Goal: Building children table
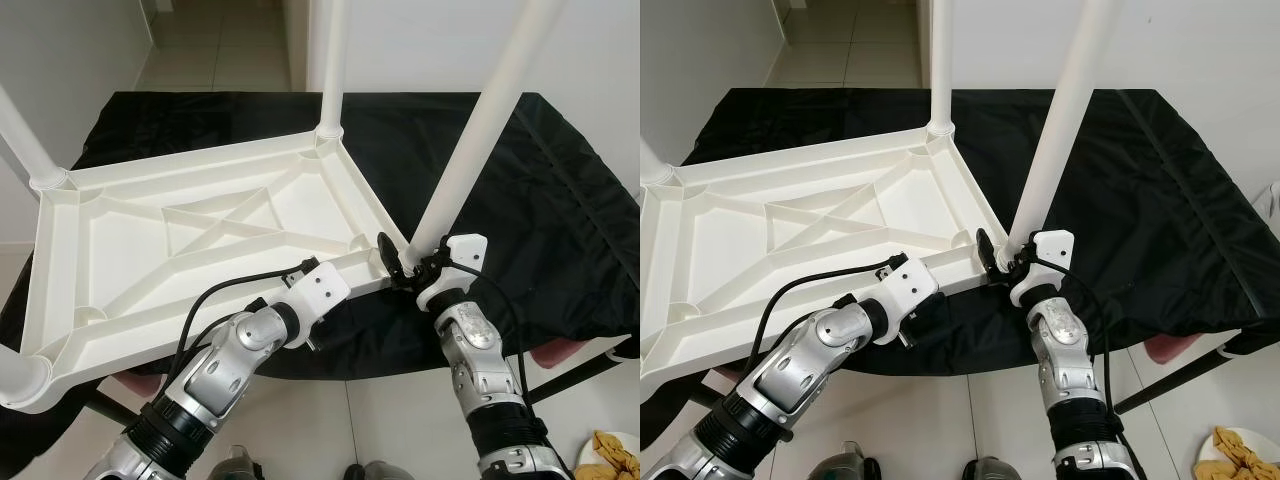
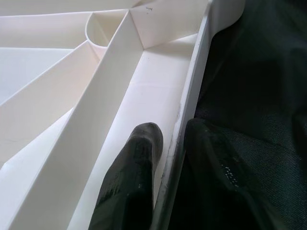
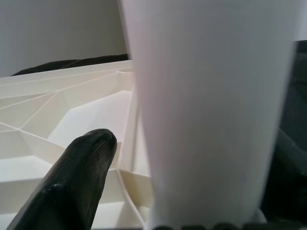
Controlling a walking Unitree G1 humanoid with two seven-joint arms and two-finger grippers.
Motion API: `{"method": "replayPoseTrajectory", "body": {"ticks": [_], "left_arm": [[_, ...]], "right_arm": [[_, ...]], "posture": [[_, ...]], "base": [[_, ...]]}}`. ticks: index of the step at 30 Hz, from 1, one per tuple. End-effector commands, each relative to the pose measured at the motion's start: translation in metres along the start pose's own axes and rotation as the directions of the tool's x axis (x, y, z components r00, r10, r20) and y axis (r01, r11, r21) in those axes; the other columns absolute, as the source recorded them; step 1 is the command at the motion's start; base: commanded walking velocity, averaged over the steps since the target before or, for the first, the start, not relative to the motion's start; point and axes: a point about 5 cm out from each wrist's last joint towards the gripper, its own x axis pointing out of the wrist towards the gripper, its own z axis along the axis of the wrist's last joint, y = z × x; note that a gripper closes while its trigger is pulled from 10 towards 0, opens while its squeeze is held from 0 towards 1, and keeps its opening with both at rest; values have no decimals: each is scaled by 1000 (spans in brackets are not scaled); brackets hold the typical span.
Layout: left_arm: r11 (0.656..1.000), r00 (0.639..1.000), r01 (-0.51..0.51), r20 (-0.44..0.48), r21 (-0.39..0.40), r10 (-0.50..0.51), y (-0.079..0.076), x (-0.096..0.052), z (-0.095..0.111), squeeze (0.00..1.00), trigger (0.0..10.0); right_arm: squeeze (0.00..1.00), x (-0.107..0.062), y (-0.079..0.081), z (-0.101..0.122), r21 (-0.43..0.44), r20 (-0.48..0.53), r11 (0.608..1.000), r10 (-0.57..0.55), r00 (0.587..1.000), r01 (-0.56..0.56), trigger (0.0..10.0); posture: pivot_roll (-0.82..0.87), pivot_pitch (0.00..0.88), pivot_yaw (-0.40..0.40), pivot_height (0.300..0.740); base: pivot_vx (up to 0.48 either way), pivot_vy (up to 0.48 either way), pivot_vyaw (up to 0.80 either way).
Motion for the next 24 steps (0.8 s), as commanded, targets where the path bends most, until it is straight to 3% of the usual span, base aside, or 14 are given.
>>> {"method": "replayPoseTrajectory", "body": {"ticks": [1, 10, 13, 17, 18, 19, 20, 21, 24], "left_arm": [[999, 996, 46, -79, 14, -45, -2, -2, -14, 0, 10000], [999, 997, 44, -72, 30, -42, 2, -2, -9, 0, 10000], [999, 997, 41, -72, 31, -39, 3, -3, -8, 0, 10000], [999, 997, 37, -70, 31, -34, 5, -2, -7, 0, 10000], [999, 997, 36, -68, 31, -34, 5, -2, -6, 0, 10000], [999, 997, 35, -67, 32, -33, 5, -2, -5, 0, 10000], [999, 997, 35, -67, 32, -33, 5, -2, -5, 0, 10000], [999, 997, 34, -65, 31, -32, 6, -2, -4, 0, 10000], [999, 997, 34, -65, 31, -31, 6, -2, -4, 0, 10000]], "right_arm": [[0, -1, -3, -3, 21, -20, 999, 34, 999, -33, 10000], [0, -6, -29, -8, -12, -116, 980, 196, 974, -199, 10000], [0, -7, -30, -9, -14, -127, 977, 208, 970, -212, 9608], [0, -8, -28, -11, -5, -144, 970, 239, 960, -242, 10000], [0, -9, -27, -13, 3, -150, 966, 256, 955, -259, 9373], [0, -9, -26, -14, 13, -153, 962, 271, 950, -272, 4902], [0, -9, -26, -14, 13, -153, 962, 271, 950, -272, 4902], [0, -10, -26, -15, 23, -153, 958, 286, 946, -286, 1412], [0, -10, -25, -15, 28, -153, 955, 296, 943, -295, 1412]], "posture": [[52, 36, -3, 740], [58, 45, 9, 740], [59, 47, 10, 740], [61, 52, 8, 740], [63, 52, 8, 740], [64, 54, 8, 740], [64, 54, 8, 740], [65, 54, 8, 740], [65, 56, 7, 740]], "base": [[0, 0, 0], [0, 0, 0], [0, 0, 0], [0, 0, 0], [0, 0, 0], [0, 0, 0], [0, 0, 0], [0, 0, 0], [0, 0, 0]]}}
